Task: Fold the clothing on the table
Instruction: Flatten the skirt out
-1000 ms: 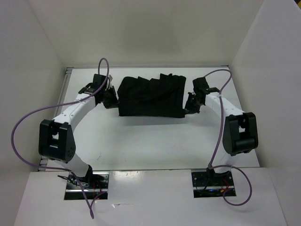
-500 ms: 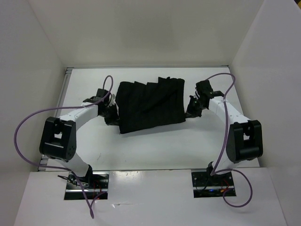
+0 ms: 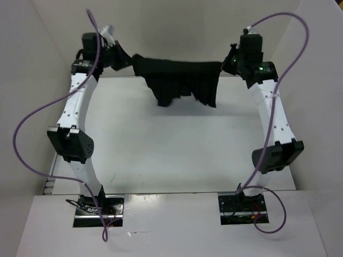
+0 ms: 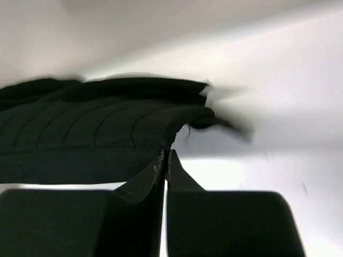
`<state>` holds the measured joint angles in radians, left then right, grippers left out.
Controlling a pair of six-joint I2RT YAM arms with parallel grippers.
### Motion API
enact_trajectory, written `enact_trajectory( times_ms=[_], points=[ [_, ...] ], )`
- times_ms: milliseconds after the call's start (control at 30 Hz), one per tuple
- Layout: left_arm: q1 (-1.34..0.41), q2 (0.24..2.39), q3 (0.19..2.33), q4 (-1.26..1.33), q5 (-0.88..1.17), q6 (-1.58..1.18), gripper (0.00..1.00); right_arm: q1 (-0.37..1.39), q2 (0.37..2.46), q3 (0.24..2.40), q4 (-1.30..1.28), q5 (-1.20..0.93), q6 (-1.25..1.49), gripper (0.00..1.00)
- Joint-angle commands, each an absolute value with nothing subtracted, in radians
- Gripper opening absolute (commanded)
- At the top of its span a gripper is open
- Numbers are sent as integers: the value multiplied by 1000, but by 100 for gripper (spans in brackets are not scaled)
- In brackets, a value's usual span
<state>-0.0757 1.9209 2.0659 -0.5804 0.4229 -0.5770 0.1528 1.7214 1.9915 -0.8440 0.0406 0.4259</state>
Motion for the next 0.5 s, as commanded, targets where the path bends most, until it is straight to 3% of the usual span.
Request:
enact_trajectory(
  times_ms=[0,133,267,467],
  points=[
    [11,1809,2155,-591,482,-563,0,135,1586,2102,-817,239,377,0],
    [29,1674,1943,-488,506,-572,0,135,1438,1933,-736,163,356,0],
    [29,1549,1482,-394,517,-584,0,135,1346,1659,-715,46,356,0],
    [8,1377,1070,-359,517,-584,0,149,1209,1282,-731,-175,411,0]
  ],
)
